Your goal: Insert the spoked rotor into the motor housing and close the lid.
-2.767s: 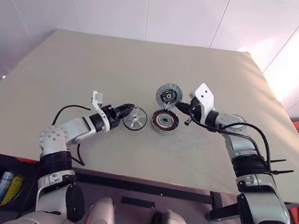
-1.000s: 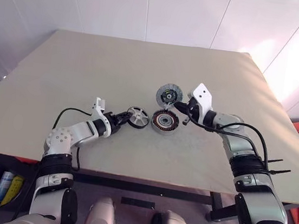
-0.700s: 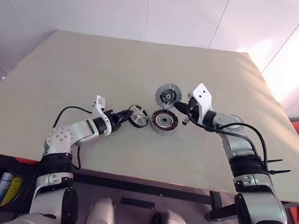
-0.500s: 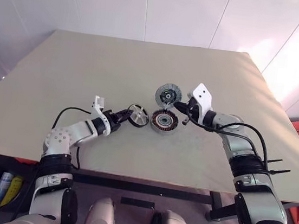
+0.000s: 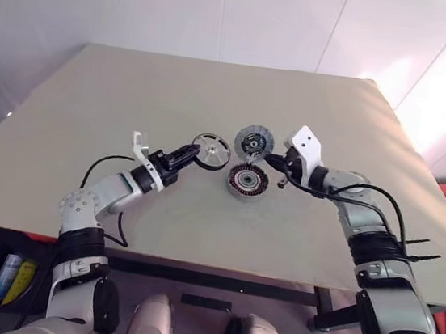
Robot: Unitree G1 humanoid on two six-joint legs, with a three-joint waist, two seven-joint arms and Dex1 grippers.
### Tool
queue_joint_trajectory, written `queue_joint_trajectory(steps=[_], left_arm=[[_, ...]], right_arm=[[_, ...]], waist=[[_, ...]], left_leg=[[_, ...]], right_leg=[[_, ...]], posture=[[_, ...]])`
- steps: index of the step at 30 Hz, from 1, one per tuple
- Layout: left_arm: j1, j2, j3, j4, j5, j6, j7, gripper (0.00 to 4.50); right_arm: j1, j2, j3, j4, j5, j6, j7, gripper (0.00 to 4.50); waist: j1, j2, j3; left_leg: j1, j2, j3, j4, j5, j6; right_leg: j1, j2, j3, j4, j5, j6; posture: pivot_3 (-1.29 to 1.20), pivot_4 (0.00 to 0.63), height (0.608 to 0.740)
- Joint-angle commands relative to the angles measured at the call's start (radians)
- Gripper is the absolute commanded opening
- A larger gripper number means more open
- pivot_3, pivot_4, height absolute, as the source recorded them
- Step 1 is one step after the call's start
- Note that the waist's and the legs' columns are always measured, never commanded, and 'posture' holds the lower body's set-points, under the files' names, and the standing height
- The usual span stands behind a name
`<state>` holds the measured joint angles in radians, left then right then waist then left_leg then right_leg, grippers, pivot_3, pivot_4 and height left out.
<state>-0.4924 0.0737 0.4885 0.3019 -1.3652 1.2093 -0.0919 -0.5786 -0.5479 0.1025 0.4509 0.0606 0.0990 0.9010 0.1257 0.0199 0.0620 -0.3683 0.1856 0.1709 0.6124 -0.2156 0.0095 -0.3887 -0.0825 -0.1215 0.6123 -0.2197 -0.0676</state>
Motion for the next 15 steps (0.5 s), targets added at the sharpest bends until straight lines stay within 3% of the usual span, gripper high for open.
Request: queue_joint_trajectory(steps=[1, 4, 15], left_arm=[[-0.057, -0.009, -0.036, 0.066, -0.016, 0.044, -0.030, 0.43], [-0.094, -0.007, -0.060, 0.138, 0.018, 0.065, -0.055, 0.43], [-0.219, 0.000, -0.107, 0.349, 0.193, 0.010, -0.200, 0.43]], right_arm=[[0.018, -0.080, -0.043, -0.101, 0.020, 0.014, 0.047, 0.00], [0.075, -0.152, -0.058, -0.182, 0.043, 0.045, 0.101, 0.00], [0.205, -0.243, -0.107, -0.404, 0.124, 0.166, 0.169, 0.00]], waist=[[0.002, 0.000, 0.000], [0.002, -0.001, 0.000], [0.004, -0.001, 0.000]], left_leg=[[0.000, 0.000, 0.000, 0.000, 0.000, 0.001], [0.000, 0.000, 0.001, 0.000, 0.000, 0.001], [0.001, 0.000, 0.000, -0.001, 0.001, 0.004]], right_leg=[[0.000, 0.000, 0.001, -0.001, 0.000, 0.001], [0.000, 0.000, 0.002, -0.003, 0.001, 0.002], [0.000, 0.001, 0.002, -0.004, -0.002, 0.009]], posture=[[0.00, 0.000, 0.740], [0.00, 0.000, 0.740], [0.00, 0.000, 0.740]])
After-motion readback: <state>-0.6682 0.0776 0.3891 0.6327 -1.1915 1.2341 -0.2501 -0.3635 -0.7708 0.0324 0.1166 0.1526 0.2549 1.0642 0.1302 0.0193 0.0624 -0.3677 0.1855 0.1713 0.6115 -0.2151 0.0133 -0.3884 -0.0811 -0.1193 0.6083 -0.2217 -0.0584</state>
